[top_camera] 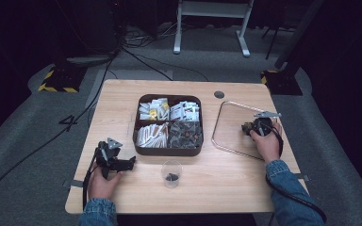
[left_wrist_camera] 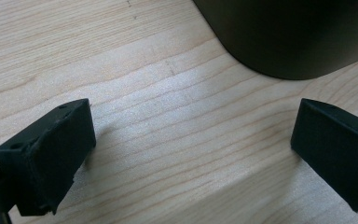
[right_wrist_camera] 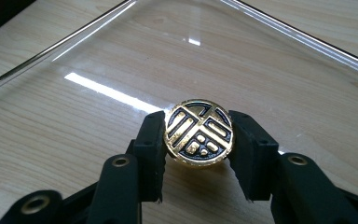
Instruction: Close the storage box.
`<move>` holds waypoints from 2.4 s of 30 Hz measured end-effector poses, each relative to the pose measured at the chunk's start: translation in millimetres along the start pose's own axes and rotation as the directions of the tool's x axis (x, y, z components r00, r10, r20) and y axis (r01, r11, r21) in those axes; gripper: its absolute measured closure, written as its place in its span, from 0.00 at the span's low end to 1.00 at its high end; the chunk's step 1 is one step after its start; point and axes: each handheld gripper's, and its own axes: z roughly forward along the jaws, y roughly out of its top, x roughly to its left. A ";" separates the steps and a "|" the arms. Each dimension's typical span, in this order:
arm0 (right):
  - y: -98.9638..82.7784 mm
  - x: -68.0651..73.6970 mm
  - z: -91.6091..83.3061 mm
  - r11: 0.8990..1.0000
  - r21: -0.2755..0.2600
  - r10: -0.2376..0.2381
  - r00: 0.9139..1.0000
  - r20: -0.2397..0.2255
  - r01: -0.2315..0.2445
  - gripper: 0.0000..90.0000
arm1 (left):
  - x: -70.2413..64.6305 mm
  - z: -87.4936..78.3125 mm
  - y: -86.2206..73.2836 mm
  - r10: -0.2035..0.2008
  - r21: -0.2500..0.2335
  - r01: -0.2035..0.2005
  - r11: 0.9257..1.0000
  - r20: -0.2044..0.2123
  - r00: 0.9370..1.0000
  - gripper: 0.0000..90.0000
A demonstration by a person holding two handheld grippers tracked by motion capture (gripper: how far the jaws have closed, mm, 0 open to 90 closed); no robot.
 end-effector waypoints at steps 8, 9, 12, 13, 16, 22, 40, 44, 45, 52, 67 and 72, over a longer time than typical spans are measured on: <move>5.2 -1.7 -10.7 1.000 -0.022 0.007 1.000 -0.001 -0.007 0.65 | -0.2 0.0 0.0 -0.003 -0.001 0.003 1.000 -0.001 1.000 0.00; 6.5 -1.5 -12.7 1.000 -0.025 0.008 1.000 -0.003 -0.008 0.65 | 0.0 0.0 0.0 -0.001 -0.001 0.001 1.000 0.000 1.000 0.00; 8.9 -0.5 -17.9 1.000 -0.028 0.002 1.000 -0.009 -0.002 0.65 | -0.2 0.0 0.0 -0.002 -0.001 0.002 1.000 -0.001 1.000 0.00; 11.6 0.4 -22.4 1.000 -0.029 0.010 1.000 -0.021 -0.010 0.65 | 0.0 0.0 0.0 -0.001 0.000 0.001 1.000 0.000 1.000 0.00; 14.6 1.7 -25.7 0.999 -0.030 0.017 0.999 -0.031 -0.018 0.65 | 0.0 0.0 0.0 -0.001 0.000 0.001 1.000 0.000 1.000 0.00; 24.3 7.5 -34.6 0.999 -0.040 0.014 0.999 -0.045 -0.016 0.65 | -0.2 0.1 0.0 -0.003 -0.001 0.003 1.000 -0.001 1.000 0.00; 75.7 49.1 -58.4 0.996 -0.069 -0.064 0.994 -0.091 0.057 0.65 | 0.2 0.3 0.5 0.003 0.001 -0.003 1.000 0.000 1.000 0.00; 84.1 61.2 -58.8 0.994 -0.076 -0.082 0.991 -0.102 0.074 0.65 | 0.1 0.3 0.4 0.002 0.001 -0.002 1.000 -0.001 1.000 0.00; 88.0 66.8 -58.8 0.993 -0.079 -0.092 0.990 -0.108 0.084 0.65 | 0.1 0.3 0.4 0.003 0.001 -0.003 1.000 -0.001 1.000 0.00; 111.8 100.5 -55.2 0.989 -0.093 -0.130 0.981 -0.146 0.117 0.65 | 0.1 0.3 0.4 0.002 0.001 -0.002 1.000 -0.001 1.000 0.00; 141.0 159.5 -43.8 0.979 -0.112 -0.190 0.961 -0.203 0.170 0.65 | -0.4 0.7 0.8 -0.003 0.001 0.003 1.000 -0.005 1.000 0.00; 144.6 171.2 -38.1 0.978 -0.107 -0.201 0.956 -0.216 0.181 0.65 | -0.6 0.7 0.8 -0.006 0.000 0.006 1.000 -0.006 1.000 0.00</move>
